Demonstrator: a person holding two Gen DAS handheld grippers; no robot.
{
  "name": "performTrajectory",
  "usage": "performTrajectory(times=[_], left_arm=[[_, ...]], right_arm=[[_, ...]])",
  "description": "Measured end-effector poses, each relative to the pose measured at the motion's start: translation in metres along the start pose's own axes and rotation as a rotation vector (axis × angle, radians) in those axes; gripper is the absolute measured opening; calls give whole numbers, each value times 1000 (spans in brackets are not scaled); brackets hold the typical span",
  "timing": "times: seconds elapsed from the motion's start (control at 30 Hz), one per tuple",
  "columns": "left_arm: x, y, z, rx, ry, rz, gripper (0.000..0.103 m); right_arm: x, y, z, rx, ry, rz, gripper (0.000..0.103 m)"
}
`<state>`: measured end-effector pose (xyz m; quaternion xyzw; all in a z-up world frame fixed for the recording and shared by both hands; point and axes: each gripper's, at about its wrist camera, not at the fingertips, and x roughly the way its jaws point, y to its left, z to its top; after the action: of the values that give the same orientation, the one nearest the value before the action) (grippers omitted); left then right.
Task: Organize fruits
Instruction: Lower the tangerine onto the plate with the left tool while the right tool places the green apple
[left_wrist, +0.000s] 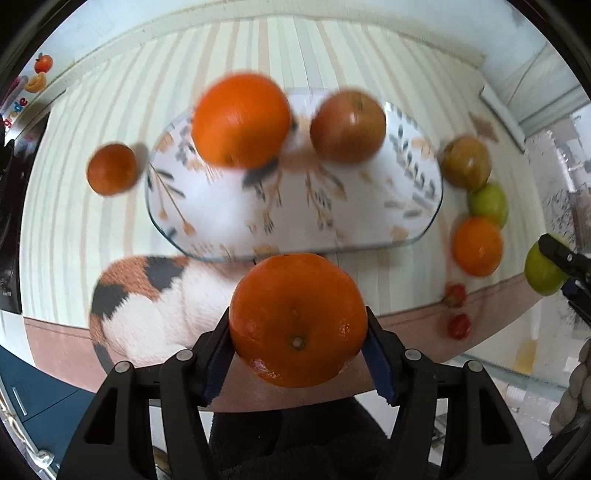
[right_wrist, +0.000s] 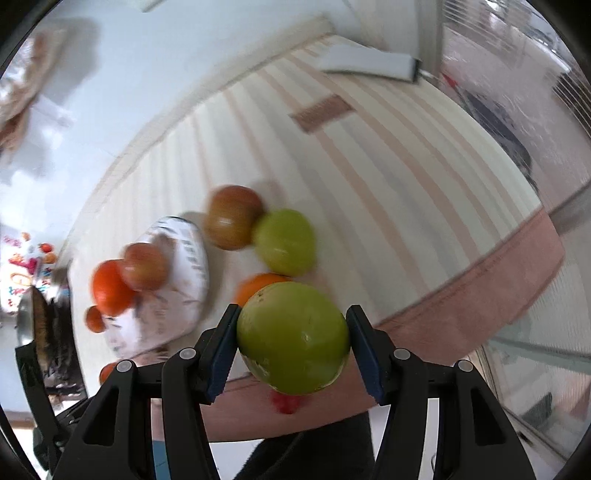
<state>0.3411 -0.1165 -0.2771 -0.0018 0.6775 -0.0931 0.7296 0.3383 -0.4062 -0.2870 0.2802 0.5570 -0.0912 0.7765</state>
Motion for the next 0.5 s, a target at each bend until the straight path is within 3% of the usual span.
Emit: performTrajectory(times=[0.23, 0.4, 0.5], left_arm=[[-28, 42, 38, -78, -53, -3, 61], [-17, 77, 62, -116, -51, 33, 61], [-1, 92, 74, -120, -20, 51, 61]], right_arm=[[22, 70, 25, -83, 30, 103, 60], [68, 107, 47, -72, 101, 137, 60], [98, 121, 61, -71, 133, 115, 60]])
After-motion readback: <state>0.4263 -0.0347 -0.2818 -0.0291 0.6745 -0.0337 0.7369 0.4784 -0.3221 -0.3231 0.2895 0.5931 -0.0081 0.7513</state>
